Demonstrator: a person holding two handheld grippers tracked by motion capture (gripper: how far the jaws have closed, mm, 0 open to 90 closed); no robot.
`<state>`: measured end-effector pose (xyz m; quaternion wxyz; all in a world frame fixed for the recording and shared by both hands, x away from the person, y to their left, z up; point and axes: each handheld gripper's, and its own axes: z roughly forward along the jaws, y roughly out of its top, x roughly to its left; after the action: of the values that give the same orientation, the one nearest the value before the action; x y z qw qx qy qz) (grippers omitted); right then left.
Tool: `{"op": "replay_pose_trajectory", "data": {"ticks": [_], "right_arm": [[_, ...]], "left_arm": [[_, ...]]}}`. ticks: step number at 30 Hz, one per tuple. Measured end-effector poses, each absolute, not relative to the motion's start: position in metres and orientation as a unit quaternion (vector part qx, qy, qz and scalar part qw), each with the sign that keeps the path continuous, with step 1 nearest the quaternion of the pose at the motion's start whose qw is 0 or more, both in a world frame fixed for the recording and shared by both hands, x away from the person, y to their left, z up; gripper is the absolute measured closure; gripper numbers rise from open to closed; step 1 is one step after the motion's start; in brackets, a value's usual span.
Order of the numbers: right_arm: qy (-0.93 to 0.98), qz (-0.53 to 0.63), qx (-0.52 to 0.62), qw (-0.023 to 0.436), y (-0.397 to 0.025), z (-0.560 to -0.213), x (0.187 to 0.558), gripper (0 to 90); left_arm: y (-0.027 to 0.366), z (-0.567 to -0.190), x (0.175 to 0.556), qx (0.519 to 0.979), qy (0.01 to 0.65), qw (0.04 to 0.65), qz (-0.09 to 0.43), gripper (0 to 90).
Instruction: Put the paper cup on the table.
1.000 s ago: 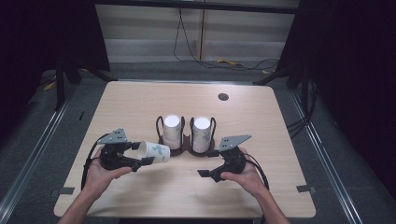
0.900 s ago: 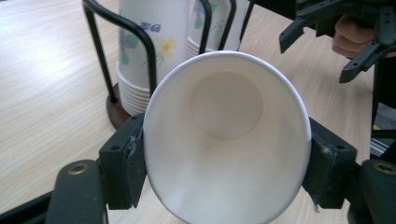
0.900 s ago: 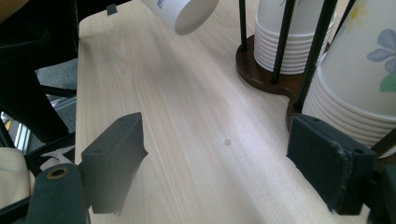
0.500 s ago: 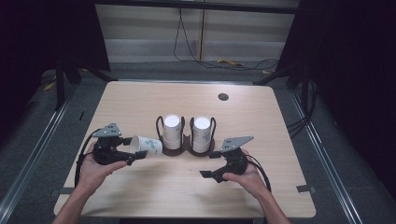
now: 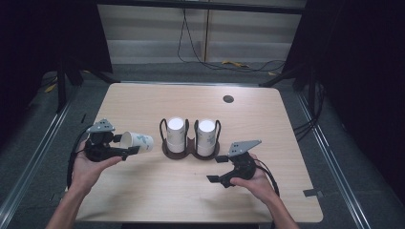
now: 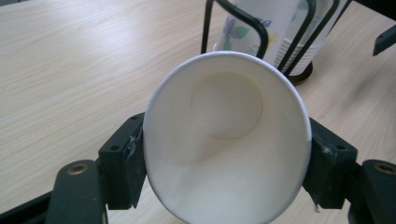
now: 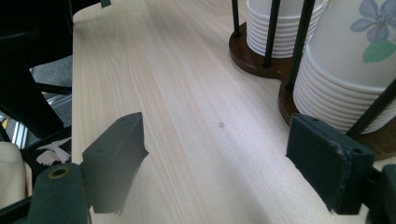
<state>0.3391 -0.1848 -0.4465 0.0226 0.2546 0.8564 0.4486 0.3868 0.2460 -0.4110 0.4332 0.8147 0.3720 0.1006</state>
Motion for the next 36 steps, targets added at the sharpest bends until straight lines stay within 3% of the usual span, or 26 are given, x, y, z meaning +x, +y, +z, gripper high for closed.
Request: {"op": "replay_pose_trajectory", "data": {"ticks": [36], "right_arm": [[0.862, 0.438, 0.255, 0.023, -0.182, -0.451, 0.341, 19.4]], "left_arm": [[0.241, -0.414, 0.451, 0.866, 0.421, 0.248, 0.105, 25.9]]}}
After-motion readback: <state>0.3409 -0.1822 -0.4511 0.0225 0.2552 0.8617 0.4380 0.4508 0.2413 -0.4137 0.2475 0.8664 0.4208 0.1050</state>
